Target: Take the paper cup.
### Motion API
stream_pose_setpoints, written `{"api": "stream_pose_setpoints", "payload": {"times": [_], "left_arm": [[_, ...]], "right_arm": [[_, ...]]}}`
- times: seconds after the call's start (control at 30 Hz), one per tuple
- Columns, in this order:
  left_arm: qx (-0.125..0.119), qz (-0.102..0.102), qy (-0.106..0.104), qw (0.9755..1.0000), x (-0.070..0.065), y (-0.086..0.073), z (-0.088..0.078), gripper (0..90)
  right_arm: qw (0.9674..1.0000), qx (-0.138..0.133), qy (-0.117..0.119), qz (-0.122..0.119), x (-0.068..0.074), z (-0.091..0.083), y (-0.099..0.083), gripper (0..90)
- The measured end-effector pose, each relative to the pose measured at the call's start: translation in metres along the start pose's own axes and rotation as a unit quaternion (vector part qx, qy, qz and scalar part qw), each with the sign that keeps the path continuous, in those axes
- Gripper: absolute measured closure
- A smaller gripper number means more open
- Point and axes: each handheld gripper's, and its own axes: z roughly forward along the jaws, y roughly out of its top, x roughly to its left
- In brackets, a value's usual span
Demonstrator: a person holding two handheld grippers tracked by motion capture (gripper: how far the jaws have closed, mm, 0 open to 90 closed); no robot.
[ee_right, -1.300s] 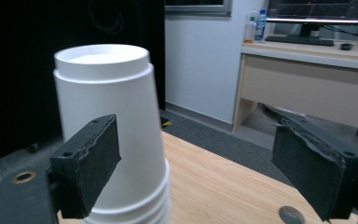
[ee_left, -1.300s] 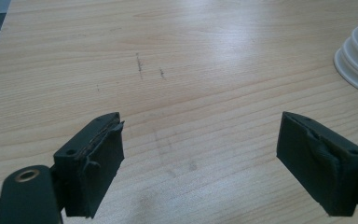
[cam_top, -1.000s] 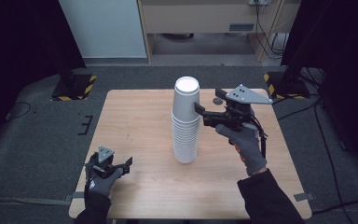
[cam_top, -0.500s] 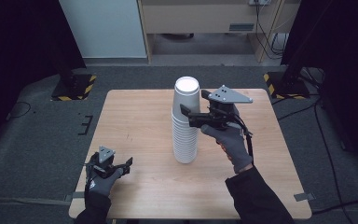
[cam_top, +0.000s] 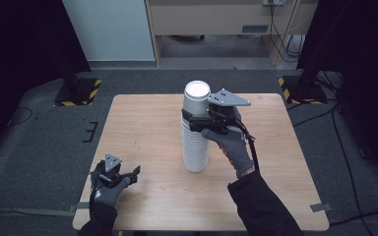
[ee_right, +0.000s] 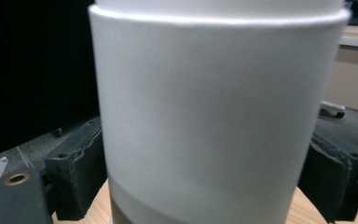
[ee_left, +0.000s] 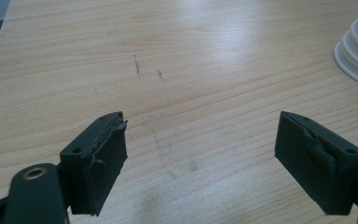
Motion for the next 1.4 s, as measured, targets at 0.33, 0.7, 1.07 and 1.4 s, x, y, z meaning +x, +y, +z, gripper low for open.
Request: {"api": "stream_pose_setpoints", "payload": {"times": [0.33,0.7,1.07,1.4], "left_arm": [[0.002,-0.003,-0.003,1.0000,0.000,0.000,0.000,15.0],[0.005,-0.001,-0.004,1.0000,0.000,-0.001,0.001,14.2],[0.006,0.000,-0.004,1.0000,0.000,-0.001,0.002,14.2],[0.006,0.002,-0.003,1.0000,0.000,-0.001,0.002,14.2]], "right_arm": [[0.9999,-0.004,-0.005,0.013,0.001,0.006,0.000,14.6],[0.9998,-0.016,-0.001,0.014,0.000,0.000,0.009,16.0],[0.9988,-0.042,0.003,0.027,-0.003,-0.008,0.025,16.2],[0.9977,-0.059,0.004,0.034,-0.005,-0.014,0.036,16.3]]}}
